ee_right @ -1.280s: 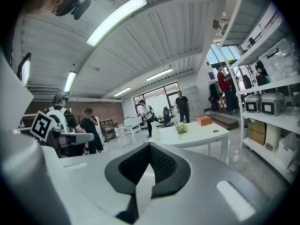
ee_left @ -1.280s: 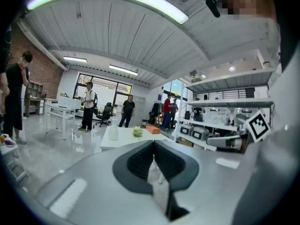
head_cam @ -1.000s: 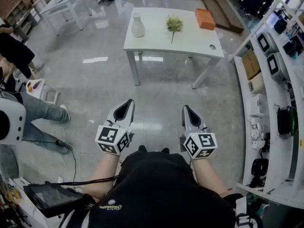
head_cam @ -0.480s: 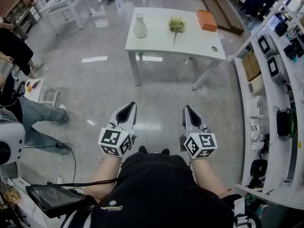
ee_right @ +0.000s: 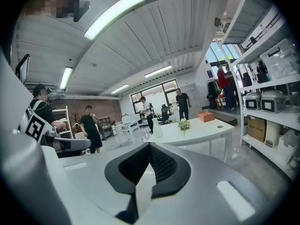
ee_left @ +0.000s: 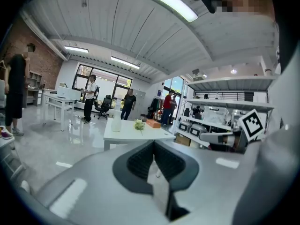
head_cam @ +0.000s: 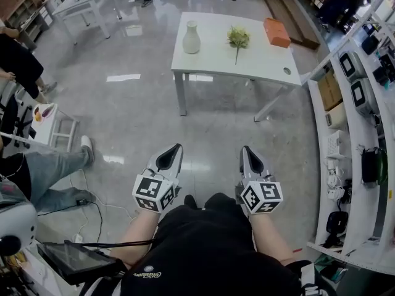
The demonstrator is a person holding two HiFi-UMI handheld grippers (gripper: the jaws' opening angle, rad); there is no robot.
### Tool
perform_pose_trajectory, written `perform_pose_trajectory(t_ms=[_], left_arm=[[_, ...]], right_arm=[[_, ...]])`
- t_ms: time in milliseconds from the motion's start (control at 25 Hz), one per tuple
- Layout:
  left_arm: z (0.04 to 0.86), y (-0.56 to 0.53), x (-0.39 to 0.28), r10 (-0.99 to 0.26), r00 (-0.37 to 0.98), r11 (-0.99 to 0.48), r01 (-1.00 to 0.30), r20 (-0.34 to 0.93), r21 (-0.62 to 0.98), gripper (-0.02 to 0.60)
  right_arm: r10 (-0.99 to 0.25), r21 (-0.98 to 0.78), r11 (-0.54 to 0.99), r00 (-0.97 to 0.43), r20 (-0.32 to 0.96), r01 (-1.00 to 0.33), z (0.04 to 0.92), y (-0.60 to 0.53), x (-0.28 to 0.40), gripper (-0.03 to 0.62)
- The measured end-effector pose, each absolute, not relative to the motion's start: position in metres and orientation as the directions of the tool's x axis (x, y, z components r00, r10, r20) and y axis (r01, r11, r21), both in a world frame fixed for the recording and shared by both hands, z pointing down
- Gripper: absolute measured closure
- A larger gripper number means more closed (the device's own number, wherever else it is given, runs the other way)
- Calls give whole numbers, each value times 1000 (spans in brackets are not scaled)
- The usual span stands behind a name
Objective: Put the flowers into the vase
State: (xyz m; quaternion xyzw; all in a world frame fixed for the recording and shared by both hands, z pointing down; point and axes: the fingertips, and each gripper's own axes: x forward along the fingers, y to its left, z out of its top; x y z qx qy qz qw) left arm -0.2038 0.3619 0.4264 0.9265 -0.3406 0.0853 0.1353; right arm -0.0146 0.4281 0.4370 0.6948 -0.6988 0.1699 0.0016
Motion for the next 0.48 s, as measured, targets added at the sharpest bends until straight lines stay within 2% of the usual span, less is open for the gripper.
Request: perform_pose_trajectory(t_ms=[480], left_arm=[[443, 281, -178, -618, 737, -710, -672, 273, 209, 574]], right_arm=[[-966, -228, 12, -71, 249, -974, 449, 342, 12, 594]])
